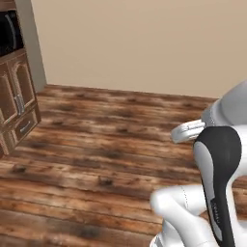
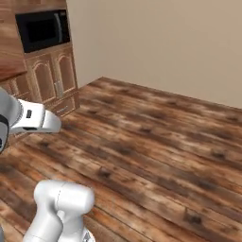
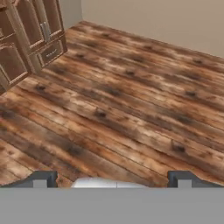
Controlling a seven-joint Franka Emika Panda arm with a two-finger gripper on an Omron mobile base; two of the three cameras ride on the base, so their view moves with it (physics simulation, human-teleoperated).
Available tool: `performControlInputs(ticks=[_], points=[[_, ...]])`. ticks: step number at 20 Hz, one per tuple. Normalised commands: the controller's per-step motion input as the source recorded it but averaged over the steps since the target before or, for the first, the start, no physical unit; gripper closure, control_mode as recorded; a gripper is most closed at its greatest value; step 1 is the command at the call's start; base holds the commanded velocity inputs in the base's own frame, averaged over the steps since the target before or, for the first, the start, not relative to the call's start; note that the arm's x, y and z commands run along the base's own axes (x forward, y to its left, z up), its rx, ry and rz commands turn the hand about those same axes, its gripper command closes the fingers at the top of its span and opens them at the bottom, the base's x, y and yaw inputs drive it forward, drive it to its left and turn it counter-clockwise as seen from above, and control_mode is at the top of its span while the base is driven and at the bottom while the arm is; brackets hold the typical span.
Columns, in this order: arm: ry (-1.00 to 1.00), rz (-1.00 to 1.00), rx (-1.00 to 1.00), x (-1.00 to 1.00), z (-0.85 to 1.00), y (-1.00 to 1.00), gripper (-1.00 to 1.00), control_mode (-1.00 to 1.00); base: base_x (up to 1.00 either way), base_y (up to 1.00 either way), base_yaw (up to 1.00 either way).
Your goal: Take 2 condiments from the cabinet and move them on the counter near the stove.Make sure the condiments are lined up with each other, next to each other.
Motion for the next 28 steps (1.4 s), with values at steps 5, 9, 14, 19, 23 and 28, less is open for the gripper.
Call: performControlInputs(ticks=[5, 9, 14, 19, 23, 28], points=[[0.00, 0.00, 0.00, 0.00, 0.00, 0.00, -1.00, 1.00, 0.00, 0.21, 0.98], [0.00, 0.00, 0.00, 0.00, 0.00, 0.00, -1.00, 1.00, 0.00, 0.19, 0.97], [0.00, 0.00, 0.00, 0.00, 0.00, 0.00, -1.00, 1.00, 0.47, -0.06, 0.56], [0.00, 0.00, 0.00, 0.00, 0.00, 0.00, -1.00, 1.00, 0.51, -0.16, 0.59], [0.00, 0.00, 0.00, 0.00, 0.00, 0.00, -1.00, 1.00, 0.00, -0.51, 0.38], [0.00, 0.00, 0.00, 0.00, 0.00, 0.00, -1.00, 1.00, 0.30, -0.93, 0.26]])
